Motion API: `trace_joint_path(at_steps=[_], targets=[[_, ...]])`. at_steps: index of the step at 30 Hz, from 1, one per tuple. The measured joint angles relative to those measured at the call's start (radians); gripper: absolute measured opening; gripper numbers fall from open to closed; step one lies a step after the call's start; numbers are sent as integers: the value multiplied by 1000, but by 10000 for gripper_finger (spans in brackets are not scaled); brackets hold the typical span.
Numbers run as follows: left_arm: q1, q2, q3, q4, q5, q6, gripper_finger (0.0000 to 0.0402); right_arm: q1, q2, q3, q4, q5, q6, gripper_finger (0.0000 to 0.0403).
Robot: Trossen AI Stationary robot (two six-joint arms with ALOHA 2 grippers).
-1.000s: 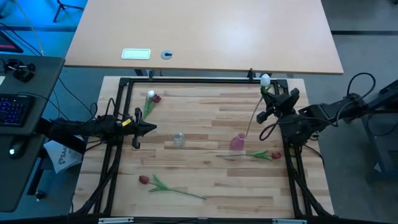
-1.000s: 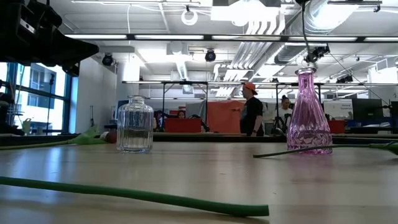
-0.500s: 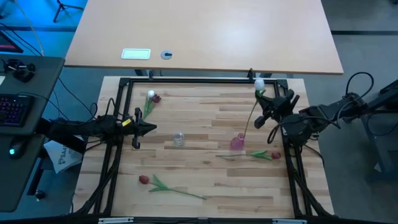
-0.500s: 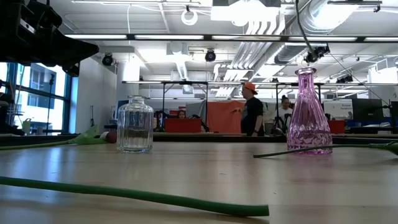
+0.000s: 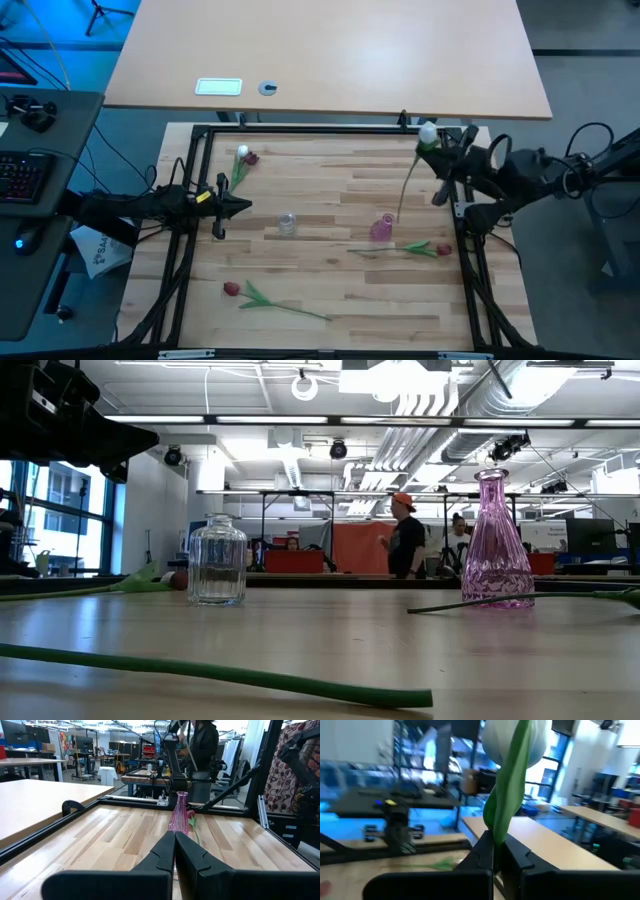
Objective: Sort flowers into vase by color
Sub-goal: Put the right white flower into the purple vase
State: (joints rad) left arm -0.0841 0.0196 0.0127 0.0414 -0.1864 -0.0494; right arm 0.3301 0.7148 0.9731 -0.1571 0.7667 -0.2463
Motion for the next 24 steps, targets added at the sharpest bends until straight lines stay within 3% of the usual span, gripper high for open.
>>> trace_joint_path(at_steps=[7,9,19,24], targets=[[0,0,0,0,0,0,0,-3,-217,-377,521,-95,-79,0],[0,0,0,0,0,0,0,-3,-251,-441,600,-103,-99,0],[0,0,0,0,0,0,0,-3,-296,-481,516,-87,-212,0],[0,0,0,0,0,0,0,-3,-296,-481,453,-87,-194,0]])
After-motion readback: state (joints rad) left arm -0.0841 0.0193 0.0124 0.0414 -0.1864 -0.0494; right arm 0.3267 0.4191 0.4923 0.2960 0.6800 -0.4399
